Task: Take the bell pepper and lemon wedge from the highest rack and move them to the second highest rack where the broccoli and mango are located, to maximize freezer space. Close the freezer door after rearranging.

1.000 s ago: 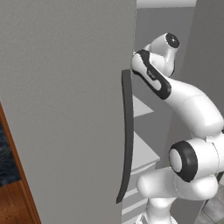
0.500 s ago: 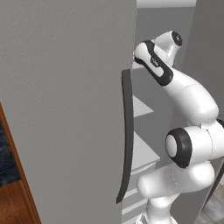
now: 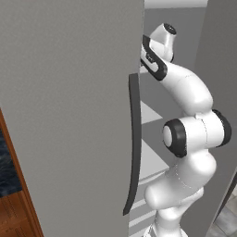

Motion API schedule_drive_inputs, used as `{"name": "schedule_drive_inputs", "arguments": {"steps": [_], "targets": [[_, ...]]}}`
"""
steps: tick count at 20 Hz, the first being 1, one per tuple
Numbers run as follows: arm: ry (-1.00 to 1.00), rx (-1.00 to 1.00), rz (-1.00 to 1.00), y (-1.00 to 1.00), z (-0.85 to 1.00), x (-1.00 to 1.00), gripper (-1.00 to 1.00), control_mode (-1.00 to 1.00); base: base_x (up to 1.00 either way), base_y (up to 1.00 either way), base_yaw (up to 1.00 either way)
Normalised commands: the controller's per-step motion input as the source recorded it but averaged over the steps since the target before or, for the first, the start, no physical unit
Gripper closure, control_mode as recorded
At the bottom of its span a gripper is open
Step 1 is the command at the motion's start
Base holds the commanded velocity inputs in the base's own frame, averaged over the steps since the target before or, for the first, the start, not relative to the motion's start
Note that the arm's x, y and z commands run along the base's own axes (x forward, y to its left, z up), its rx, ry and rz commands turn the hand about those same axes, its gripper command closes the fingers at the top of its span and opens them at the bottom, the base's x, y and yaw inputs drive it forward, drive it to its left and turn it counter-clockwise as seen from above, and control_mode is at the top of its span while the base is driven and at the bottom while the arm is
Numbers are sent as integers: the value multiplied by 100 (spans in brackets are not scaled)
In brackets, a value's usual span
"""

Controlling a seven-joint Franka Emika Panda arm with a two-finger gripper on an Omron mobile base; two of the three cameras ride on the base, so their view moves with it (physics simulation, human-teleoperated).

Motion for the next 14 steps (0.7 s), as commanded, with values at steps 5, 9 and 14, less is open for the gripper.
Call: {"name": "schedule_drive_inputs", "arguments": {"steps": [5, 9, 14], "targets": [[9, 0, 14, 5, -4, 50, -100, -100, 0, 0, 0], [0, 0, 13, 0, -11, 25, -100, -100, 0, 0, 0], [-6, 0, 6, 0, -26, -2, -100, -100, 0, 0, 0]]}}
